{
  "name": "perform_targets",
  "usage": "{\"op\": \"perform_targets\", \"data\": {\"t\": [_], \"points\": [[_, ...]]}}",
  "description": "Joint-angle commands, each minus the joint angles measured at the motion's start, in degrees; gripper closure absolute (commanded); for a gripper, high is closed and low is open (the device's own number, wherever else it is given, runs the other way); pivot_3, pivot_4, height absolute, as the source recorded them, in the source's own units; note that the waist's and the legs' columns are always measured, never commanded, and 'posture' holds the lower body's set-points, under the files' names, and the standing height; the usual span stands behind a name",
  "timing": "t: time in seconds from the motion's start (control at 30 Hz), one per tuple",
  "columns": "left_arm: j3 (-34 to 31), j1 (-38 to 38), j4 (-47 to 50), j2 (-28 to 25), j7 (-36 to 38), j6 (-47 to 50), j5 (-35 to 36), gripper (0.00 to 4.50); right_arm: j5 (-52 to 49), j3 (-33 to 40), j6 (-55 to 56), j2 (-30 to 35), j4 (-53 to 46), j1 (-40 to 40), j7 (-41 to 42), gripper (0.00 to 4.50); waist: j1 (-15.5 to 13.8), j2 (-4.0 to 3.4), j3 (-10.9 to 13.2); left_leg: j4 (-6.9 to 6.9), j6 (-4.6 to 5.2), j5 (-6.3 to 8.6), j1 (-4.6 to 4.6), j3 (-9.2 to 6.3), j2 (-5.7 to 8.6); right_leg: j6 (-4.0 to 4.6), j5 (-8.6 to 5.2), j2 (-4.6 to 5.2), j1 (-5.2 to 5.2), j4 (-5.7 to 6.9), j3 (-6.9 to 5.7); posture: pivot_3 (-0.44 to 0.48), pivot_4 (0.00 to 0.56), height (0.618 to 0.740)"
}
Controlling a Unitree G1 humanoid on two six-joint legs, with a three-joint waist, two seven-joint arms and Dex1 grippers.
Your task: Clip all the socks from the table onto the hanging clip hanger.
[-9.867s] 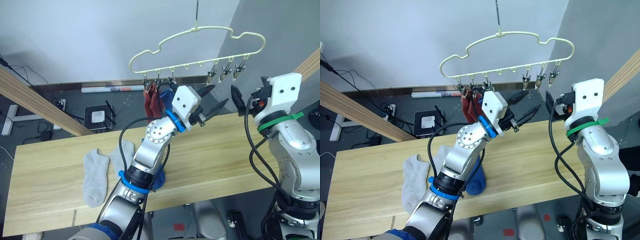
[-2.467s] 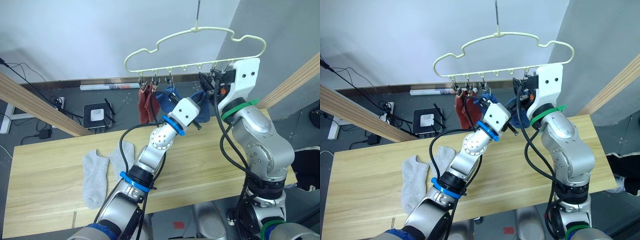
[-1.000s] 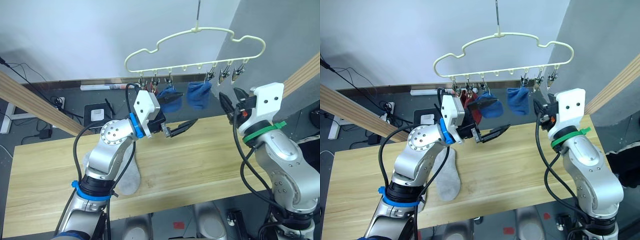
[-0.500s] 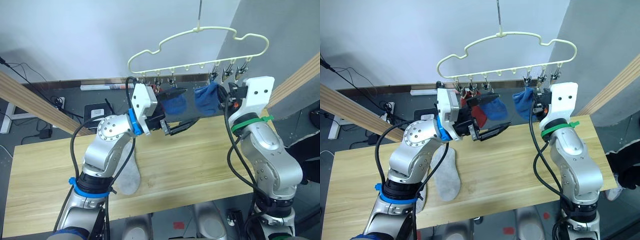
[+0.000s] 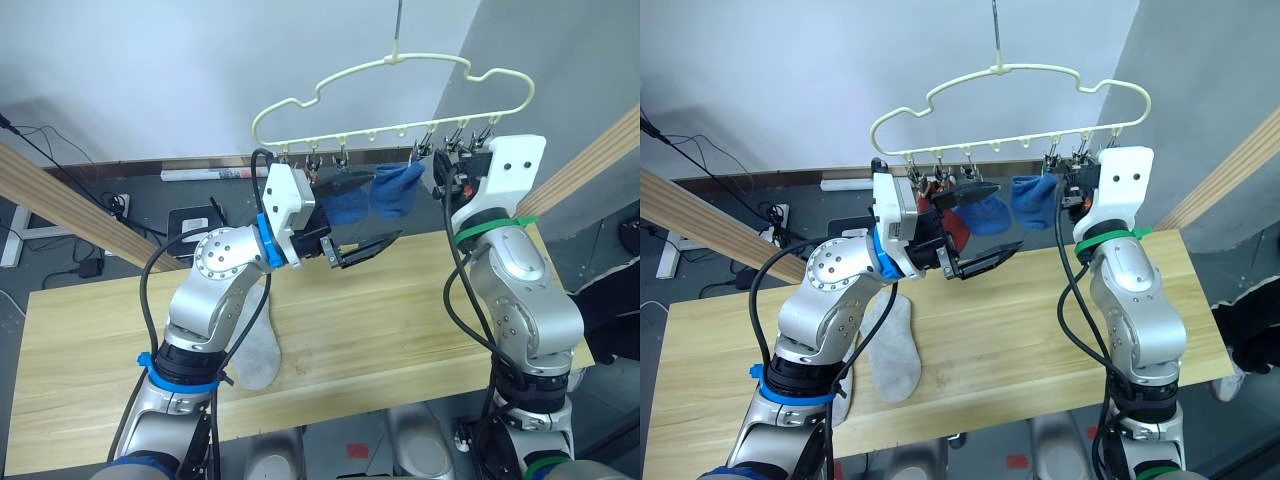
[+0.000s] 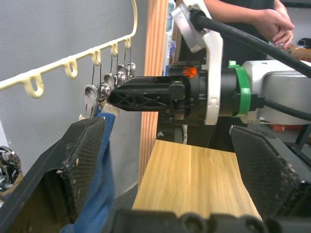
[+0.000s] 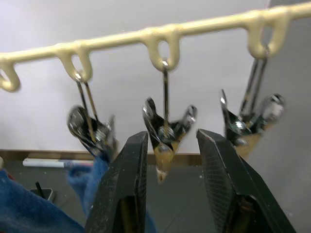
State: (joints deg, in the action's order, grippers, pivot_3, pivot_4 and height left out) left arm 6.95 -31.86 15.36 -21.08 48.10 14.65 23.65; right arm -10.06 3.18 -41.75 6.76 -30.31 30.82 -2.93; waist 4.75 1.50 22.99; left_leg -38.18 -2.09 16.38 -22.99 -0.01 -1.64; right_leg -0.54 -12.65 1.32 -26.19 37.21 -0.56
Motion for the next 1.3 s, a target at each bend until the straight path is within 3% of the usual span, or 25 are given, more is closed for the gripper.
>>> {"op": "perform_targets", "data": {"t": [0.03, 0.53, 1.2, 1.3], "points": [[-0.02, -0.34, 1.53, -0.06, 0.11, -0.89, -0.09, 0.0, 0.71, 0.32, 1.91, -1.37, -0.72, 1.14, -1.16, 2.87, -0.01, 0.0, 0.0, 0.0, 0.0, 0.0, 0.0, 0.0, 0.0, 0.0, 0.0, 0.0, 0.0, 0.0, 0.0, -0.135, 0.404, 0.74], [0.11, -0.3, 1.64, -0.15, -0.12, -0.81, -0.57, 0.0, 4.56, -0.09, 5.0, -6.6, 2.04, 4.43, -5.8, 2.87, -0.02, 0.0, 0.0, -0.03, 0.01, 0.0, 0.0, 0.0, 0.01, 0.06, 0.04, 0.04, 0.0, 0.05, 0.0, -0.126, 0.401, 0.74], [0.72, 0.53, 1.94, 0.24, -0.05, -1.17, -1.18, 0.0, 5.28, -0.54, 4.53, -8.37, 0.56, 4.23, -6.21, 2.87, -0.02, -0.01, -0.01, -0.11, 0.07, 0.04, 0.0, -0.02, 0.01, 0.08, 0.05, 0.04, 0.0, 0.15, 0.0, -0.129, 0.398, 0.74], [0.95, 0.85, 1.91, 0.39, -0.19, -1.19, -1.26, 0.0, 5.14, -0.42, 4.84, -8.67, 0.61, 4.26, -6.32, 3.46, -0.02, -0.01, -0.01, -0.16, 0.18, 0.1, 0.0, -0.02, 0.01, 0.08, 0.05, 0.04, -0.01, 0.22, -0.01, -0.129, 0.398, 0.74]]}}
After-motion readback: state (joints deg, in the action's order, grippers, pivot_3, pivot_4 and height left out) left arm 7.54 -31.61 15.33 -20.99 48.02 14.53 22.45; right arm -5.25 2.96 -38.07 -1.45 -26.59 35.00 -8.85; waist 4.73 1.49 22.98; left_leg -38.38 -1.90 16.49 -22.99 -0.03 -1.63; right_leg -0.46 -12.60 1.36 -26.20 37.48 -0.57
